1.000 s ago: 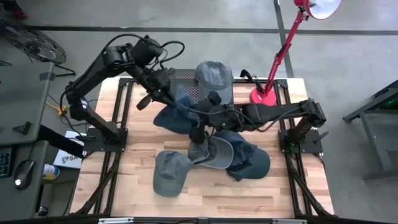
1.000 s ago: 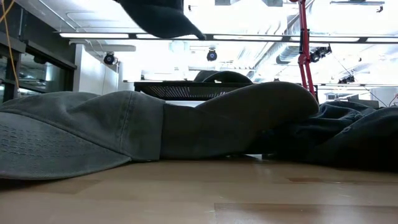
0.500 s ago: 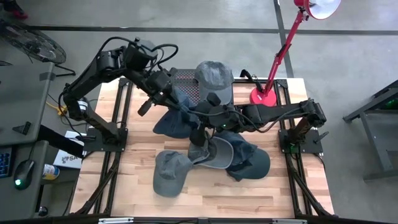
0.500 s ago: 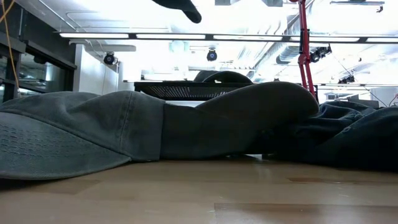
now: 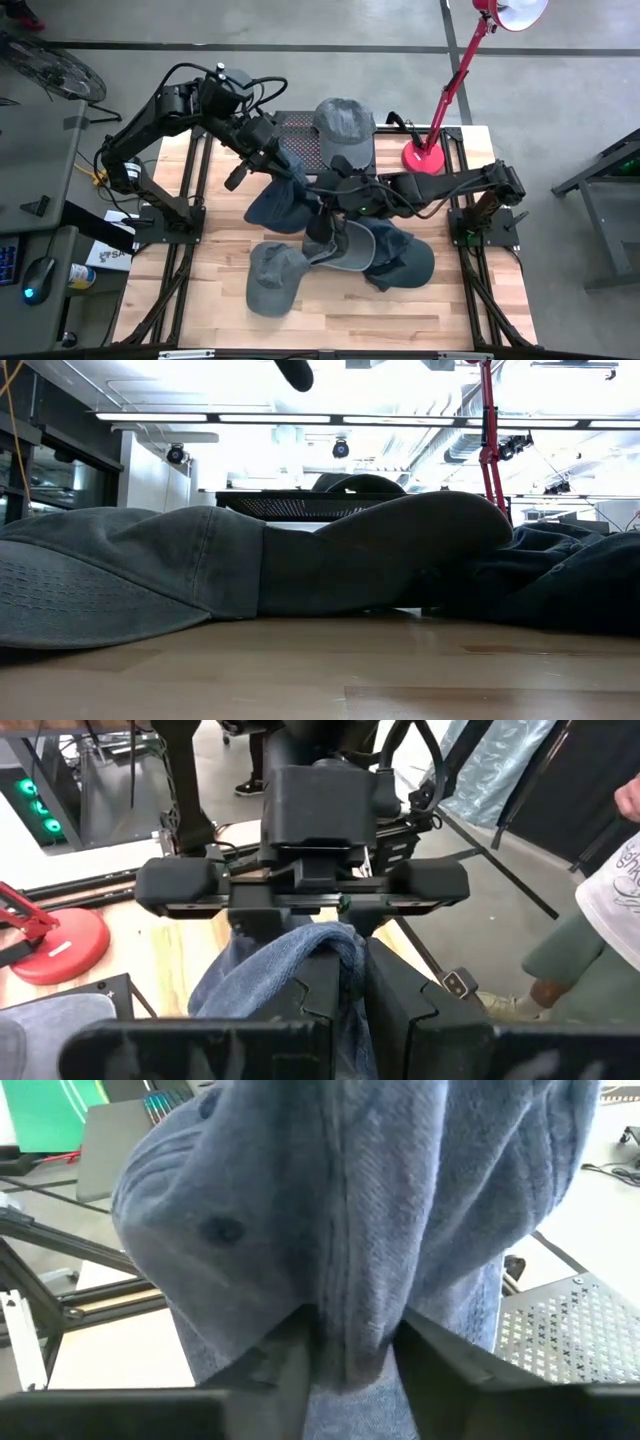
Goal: Pick & Place hat
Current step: Put the left blue cap on the shelf
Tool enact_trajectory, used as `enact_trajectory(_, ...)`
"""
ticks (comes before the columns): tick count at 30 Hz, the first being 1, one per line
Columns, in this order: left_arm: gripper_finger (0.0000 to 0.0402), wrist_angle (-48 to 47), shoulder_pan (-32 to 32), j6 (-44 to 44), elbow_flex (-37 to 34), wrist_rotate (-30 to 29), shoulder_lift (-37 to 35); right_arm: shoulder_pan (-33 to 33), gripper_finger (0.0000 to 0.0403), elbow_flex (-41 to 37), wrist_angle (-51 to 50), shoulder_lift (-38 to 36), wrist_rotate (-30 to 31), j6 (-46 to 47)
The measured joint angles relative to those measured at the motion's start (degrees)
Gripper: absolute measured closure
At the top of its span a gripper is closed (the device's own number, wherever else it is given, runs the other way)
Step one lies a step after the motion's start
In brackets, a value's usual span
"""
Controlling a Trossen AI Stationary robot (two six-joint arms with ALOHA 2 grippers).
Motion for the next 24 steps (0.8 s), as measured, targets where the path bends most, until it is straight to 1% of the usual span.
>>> enact_trajectory(5,0.0378,0.00,0.00,-1.24,0.00,-0.07,0.00,0.06,0.0385,-0.02,2.01,0.00,-1.09,-1.46)
enact_trajectory(6,0.0378,0.00,0.00,-1.24,0.00,-0.15,0.00,0.06,0.0391,-0.01,2.38,0.00,-1.34,-1.46)
enact_trajectory(8,0.0378,0.00,0.00,-1.24,0.00,-0.27,0.00,0.06,0.0390,-0.02,2.54,0.00,-0.93,-0.91)
enact_trajectory(10,0.0376,-0.02,0.02,-1.46,0.00,-1.45,0.00,0.30,0.0394,-0.02,2.35,0.00,0.10,-0.35)
enact_trajectory(11,0.0369,-0.04,0.02,-1.71,0.00,-2.57,0.00,0.47,0.0396,-0.02,2.36,0.00,0.45,-0.63)
enact_trajectory(13,0.0341,-0.04,0.00,-2.60,0.00,-5.67,0.00,0.96,0.0396,-0.02,2.35,-0.08,1.94,-0.82)
enact_trajectory(15,0.0304,-0.08,0.02,-2.87,0.00,-10.34,-0.03,1.42,0.0398,-0.04,2.15,-0.35,3.49,-0.62)
enact_trajectory(19,0.0227,-0.16,0.00,-3.33,2.03,-24.65,-0.63,2.31,0.0399,-0.09,1.94,-1.07,7.39,-0.12)
enact_trajectory(20,0.0210,-0.17,0.00,-3.33,3.04,-27.38,-0.65,2.55,0.0399,-0.09,1.43,-1.25,8.45,0.31)
enact_trajectory(22,0.0179,-0.38,0.07,-3.32,5.67,-30.68,-0.64,2.68,0.0400,-0.09,0.68,-1.48,10.41,1.46)
enact_trajectory(24,0.0156,-0.54,0.06,-3.32,8.49,-31.88,-0.62,2.68,0.0400,-0.09,-0.54,-1.86,11.43,1.97)
